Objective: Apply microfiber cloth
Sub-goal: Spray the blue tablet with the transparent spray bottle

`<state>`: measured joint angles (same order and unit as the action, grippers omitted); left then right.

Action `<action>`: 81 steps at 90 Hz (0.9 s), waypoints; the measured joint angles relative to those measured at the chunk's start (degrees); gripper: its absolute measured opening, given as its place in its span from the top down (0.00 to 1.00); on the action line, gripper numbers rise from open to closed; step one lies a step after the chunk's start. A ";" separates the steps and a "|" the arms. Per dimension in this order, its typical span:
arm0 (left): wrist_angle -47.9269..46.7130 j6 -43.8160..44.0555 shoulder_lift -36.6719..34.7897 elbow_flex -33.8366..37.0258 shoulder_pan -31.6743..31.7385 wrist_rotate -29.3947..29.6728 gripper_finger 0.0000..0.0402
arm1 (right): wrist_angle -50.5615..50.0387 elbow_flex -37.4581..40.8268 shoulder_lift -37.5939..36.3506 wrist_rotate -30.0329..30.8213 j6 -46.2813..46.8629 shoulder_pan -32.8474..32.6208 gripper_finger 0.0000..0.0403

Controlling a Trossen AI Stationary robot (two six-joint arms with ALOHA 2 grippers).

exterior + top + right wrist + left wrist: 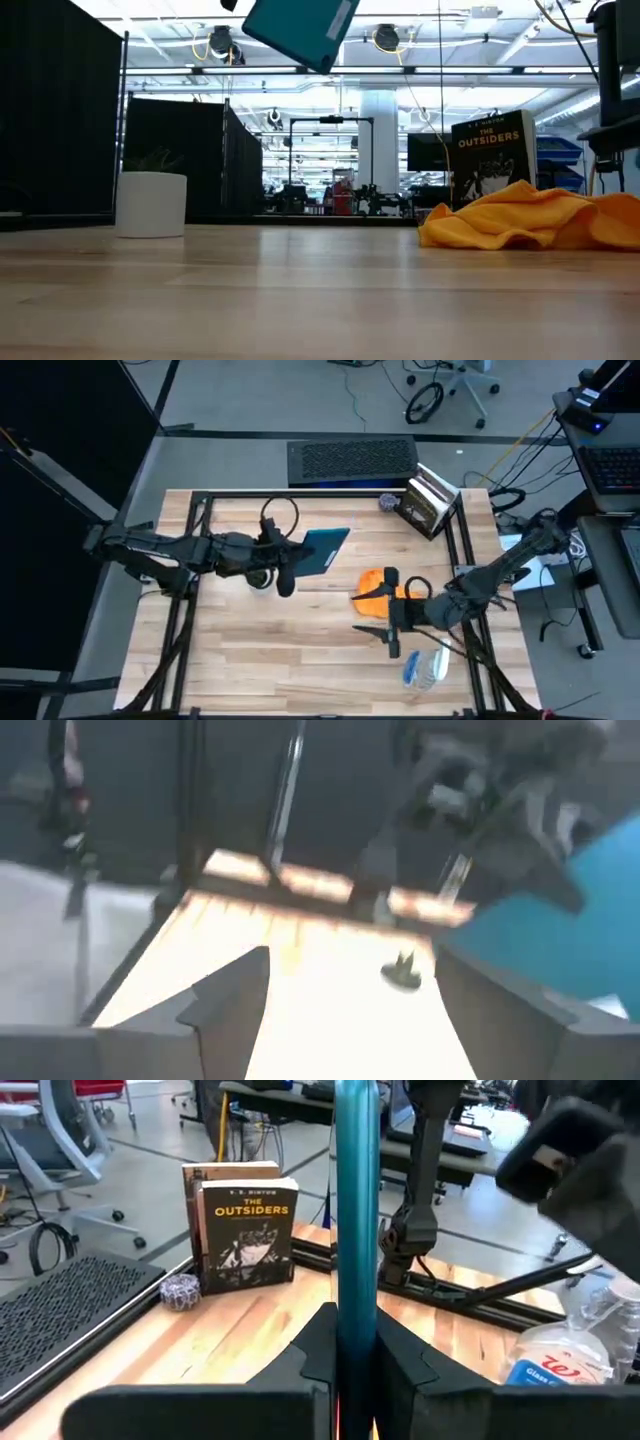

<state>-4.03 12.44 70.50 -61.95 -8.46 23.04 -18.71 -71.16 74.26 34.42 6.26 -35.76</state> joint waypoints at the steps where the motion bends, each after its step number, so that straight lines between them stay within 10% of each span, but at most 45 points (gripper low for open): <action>1: 0.00 -0.11 0.00 0.00 -0.05 -0.03 0.96 | -1.64 -0.91 0.00 0.01 1.11 -0.37 0.34; 22: 0.68 -0.97 1.98 0.00 -0.69 -0.28 0.96 | -20.45 -12.71 -0.13 0.08 21.85 -12.22 0.34; 81: 3.64 0.71 7.19 0.00 -0.95 -0.93 0.96 | -39.61 -12.89 7.36 -0.05 85.54 -42.84 0.35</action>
<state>-0.40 13.15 77.69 -61.95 -9.41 22.11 -58.32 -84.05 81.62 34.36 91.80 -78.59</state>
